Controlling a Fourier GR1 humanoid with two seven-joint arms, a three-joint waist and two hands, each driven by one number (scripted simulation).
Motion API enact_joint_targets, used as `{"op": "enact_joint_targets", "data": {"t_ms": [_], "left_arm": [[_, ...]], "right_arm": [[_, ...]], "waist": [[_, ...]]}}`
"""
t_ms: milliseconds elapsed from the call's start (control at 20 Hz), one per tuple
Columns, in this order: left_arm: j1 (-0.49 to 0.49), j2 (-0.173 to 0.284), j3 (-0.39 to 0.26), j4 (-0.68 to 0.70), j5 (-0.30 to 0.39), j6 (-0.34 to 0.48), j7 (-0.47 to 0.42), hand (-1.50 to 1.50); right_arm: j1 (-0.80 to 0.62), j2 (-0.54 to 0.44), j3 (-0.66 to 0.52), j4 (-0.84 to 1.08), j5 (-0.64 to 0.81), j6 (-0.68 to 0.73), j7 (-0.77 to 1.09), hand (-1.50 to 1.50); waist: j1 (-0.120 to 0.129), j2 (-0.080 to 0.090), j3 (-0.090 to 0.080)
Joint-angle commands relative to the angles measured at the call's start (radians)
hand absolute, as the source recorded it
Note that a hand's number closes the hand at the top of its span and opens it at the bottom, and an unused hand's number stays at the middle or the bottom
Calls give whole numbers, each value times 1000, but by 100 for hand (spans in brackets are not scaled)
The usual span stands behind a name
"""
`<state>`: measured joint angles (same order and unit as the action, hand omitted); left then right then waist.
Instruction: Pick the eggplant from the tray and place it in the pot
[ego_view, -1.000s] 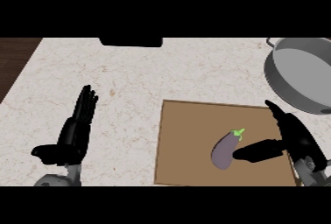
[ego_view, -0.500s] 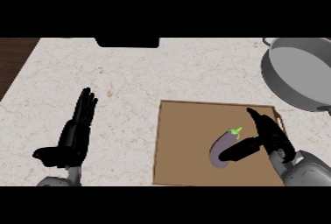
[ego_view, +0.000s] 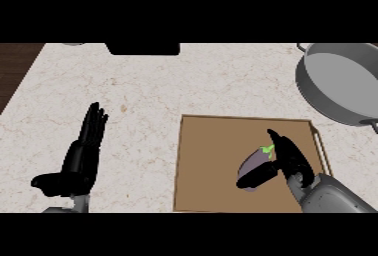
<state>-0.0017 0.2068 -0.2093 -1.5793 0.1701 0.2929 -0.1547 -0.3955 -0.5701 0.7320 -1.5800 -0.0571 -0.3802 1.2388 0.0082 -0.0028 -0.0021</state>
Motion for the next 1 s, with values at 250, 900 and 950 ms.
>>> {"op": "enact_joint_targets", "data": {"t_ms": [250, 900, 950], "left_arm": [[-22, -26, -1, 24, -20, 8, 8, 0], [-4, -11, 50, 25, -16, -34, -5, 0], [-4, -27, 31, -17, -27, -15, 21, 0]], "right_arm": [[-36, 103, 18, 82, 53, -35, 247, -150], [-63, 178, 23, 257, 270, -17, 100, 150], [-68, 164, 22, 219, 272, 12, 145, 150]], "waist": [[-6, 1, 0], [-3, 3, 1], [-5, 1, 1]]}}
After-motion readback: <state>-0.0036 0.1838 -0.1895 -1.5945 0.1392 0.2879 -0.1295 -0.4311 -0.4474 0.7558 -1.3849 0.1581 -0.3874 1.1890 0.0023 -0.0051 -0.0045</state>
